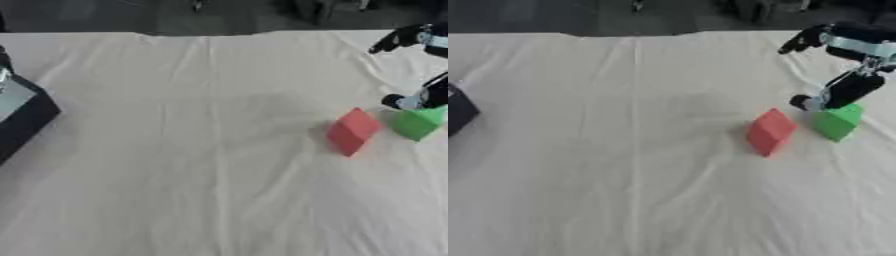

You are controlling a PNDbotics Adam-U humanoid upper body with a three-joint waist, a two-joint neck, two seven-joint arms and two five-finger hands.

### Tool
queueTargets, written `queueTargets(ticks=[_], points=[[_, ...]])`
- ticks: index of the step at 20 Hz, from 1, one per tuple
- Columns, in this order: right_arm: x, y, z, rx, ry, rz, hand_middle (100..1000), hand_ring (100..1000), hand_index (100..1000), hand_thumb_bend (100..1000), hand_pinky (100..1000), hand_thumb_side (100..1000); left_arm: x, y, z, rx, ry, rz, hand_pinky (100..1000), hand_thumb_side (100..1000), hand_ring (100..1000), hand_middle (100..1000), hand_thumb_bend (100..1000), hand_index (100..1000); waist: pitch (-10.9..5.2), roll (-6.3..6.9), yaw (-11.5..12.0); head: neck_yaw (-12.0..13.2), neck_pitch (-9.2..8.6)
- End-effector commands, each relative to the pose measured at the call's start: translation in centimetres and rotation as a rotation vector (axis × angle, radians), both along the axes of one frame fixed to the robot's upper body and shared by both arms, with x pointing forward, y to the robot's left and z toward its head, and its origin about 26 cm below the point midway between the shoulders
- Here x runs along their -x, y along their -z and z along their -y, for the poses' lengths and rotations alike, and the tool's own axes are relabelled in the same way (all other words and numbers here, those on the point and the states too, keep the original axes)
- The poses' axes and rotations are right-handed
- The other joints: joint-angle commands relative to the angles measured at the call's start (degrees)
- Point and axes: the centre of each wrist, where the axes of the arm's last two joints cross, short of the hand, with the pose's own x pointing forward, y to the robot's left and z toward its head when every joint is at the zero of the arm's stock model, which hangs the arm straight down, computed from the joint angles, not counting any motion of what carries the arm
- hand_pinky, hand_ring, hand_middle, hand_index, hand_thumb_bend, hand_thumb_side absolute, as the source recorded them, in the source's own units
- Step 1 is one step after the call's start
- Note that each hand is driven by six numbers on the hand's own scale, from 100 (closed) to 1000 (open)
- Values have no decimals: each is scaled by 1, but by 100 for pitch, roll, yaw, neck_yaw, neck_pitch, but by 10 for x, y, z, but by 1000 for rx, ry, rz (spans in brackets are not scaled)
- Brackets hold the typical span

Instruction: Pick up the objects with one hand, pass them to the other hand, and then place them into the box on the other side of the table.

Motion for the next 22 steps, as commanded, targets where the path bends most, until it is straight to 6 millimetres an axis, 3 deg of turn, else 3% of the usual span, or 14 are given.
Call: queueTargets(ticks=[1, 11, 22], points=[[7, -15, 0, 91, -22, -7, 856, 905, 875, 406, 968, 126, 1, -11, -4, -34, -10, 19, 864, 553, 933, 730, 100, 744, -75, 21, 9, -44, -18], [-10, -10, -8, 218, -54, -110, 847, 903, 898, 431, 979, 192, 1, -8, -1, -38, -3, 12, 863, 551, 931, 725, 100, 741, -84, 58, -4, -103, 20], [-39, 16, -2, 244, -53, -201, 834, 894, 899, 451, 963, 224, 3, -7, 1, -17, -1, 33, 859, 539, 925, 717, 100, 740, -63, 122, -6, -145, 25]])
